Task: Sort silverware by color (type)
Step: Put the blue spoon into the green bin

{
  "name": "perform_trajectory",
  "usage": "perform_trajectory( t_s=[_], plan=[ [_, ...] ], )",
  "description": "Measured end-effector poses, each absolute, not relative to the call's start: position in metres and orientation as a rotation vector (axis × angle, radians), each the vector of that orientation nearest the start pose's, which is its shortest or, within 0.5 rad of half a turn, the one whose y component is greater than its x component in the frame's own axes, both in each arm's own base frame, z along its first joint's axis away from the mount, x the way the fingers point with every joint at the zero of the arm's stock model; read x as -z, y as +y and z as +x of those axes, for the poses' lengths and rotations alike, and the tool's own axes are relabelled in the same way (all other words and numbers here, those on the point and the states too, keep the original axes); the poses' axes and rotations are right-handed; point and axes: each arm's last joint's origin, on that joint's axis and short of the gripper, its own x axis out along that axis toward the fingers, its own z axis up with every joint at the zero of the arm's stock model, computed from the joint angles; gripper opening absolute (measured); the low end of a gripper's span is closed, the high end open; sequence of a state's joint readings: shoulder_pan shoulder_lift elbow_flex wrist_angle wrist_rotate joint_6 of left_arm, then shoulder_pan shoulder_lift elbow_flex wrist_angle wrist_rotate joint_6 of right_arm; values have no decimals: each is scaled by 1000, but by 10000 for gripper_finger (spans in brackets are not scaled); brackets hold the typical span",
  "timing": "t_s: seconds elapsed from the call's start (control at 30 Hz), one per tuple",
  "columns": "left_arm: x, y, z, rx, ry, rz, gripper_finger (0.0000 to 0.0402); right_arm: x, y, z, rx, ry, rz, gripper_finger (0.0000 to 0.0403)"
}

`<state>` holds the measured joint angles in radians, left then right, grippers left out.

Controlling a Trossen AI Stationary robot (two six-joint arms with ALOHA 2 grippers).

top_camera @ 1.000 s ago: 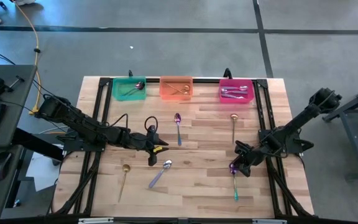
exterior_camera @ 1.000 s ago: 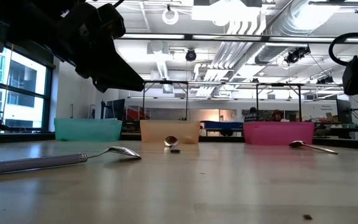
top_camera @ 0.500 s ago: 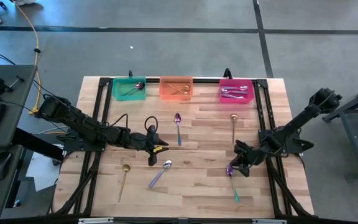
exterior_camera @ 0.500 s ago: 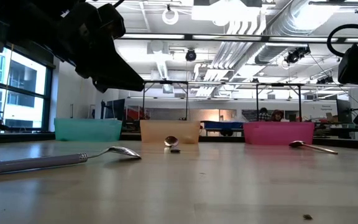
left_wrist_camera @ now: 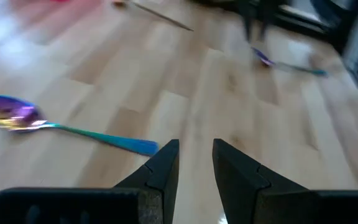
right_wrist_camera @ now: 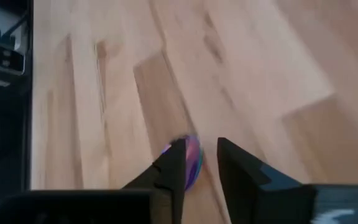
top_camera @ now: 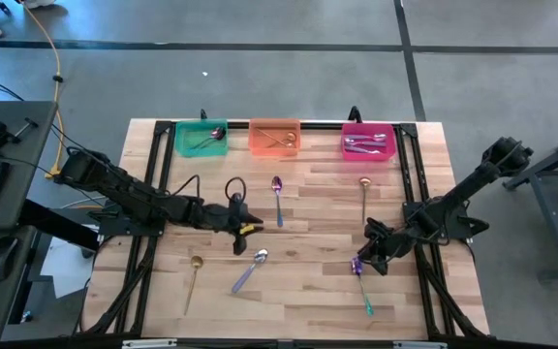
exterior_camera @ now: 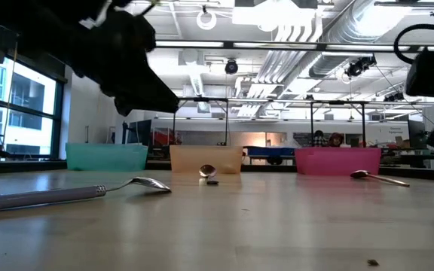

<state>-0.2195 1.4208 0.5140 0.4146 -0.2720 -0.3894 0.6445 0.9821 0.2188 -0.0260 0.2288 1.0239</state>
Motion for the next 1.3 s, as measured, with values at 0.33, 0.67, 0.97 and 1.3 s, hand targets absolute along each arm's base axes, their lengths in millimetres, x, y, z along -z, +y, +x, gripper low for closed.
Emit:
perform_trajectory(
  t_s=[0.33, 0.67, 0.97, 1.3],
  plan=[
    [-135, 8, 271, -304, 524, -405, 118, -134, 68, 148, 116, 724, 476, 114],
    [-110, 60, 297, -438, 511, -430, 183, -150, 51, 167, 102, 526, 363, 114],
    [-103, 86, 311, -556, 558, -414, 188, -163, 40, 177, 102, 379, 266, 114],
    [-92, 93, 320, -409, 590, -424, 178, -171, 31, 182, 108, 297, 208, 114]
  ],
)
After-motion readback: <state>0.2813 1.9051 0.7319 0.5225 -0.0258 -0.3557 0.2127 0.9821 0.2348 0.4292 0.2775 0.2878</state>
